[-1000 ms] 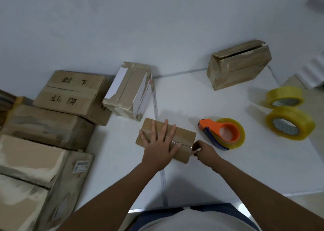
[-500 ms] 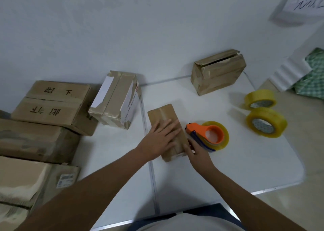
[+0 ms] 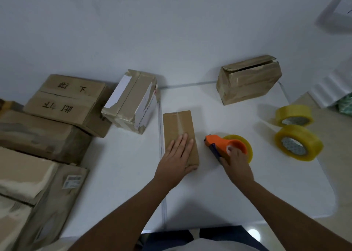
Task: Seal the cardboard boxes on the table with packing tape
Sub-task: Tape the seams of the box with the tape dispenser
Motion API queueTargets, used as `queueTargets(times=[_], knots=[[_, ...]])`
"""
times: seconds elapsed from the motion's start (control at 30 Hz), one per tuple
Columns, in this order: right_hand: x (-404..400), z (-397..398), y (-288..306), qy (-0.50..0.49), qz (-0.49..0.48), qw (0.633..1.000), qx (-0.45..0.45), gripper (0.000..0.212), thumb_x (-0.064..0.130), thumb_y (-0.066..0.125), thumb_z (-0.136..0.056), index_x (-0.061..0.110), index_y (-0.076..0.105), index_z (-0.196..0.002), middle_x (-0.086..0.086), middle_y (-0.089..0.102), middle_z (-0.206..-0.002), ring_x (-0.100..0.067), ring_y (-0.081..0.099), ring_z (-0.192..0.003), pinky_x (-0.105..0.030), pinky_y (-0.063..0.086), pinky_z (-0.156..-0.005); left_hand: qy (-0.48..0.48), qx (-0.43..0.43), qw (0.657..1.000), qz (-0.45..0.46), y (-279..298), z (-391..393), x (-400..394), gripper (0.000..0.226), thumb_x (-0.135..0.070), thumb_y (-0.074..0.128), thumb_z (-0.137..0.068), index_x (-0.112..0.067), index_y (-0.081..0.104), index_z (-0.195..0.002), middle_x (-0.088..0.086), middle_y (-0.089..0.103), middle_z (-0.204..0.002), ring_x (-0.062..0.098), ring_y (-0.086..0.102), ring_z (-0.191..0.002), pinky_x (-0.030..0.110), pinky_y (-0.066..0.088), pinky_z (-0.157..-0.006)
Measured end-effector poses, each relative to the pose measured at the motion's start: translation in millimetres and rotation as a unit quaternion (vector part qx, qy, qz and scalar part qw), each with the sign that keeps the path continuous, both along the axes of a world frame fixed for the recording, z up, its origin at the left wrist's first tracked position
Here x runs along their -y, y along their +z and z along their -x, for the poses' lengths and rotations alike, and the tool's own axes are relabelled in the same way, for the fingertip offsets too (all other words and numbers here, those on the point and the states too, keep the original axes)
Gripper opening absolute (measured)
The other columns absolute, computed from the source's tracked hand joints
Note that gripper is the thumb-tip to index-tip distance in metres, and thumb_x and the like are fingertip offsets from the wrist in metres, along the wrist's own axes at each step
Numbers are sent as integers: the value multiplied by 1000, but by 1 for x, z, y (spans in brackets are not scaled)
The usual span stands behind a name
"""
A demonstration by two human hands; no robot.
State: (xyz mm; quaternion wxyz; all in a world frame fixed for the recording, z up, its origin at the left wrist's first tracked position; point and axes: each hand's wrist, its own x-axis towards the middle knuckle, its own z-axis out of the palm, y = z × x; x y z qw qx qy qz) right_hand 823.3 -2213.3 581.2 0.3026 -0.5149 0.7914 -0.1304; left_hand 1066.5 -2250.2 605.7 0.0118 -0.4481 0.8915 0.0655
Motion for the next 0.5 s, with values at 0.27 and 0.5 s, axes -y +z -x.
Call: queueTargets(times=[0.27, 0.5], knots=[[18, 18, -7, 140, -95, 978, -118, 54, 50, 58, -91, 10, 41, -123, -7, 56, -110, -23, 60, -92, -34, 47, -67, 2, -144, 987, -76, 15, -29, -7, 63, -39, 51, -100, -24, 26, -157, -8, 15, -165, 10, 6, -153, 37, 10, -124], [13, 22, 17, 112, -75, 986, -101, 35, 39, 41, -101, 9, 47, -119, -3, 59, -95, -23, 59, -81, -37, 49, -69, 34, -211, 975, -67, 10, -28, -9, 48, -29, 40, -104, -23, 40, -151, -11, 31, -159, 2, 14, -150, 22, 29, -116]])
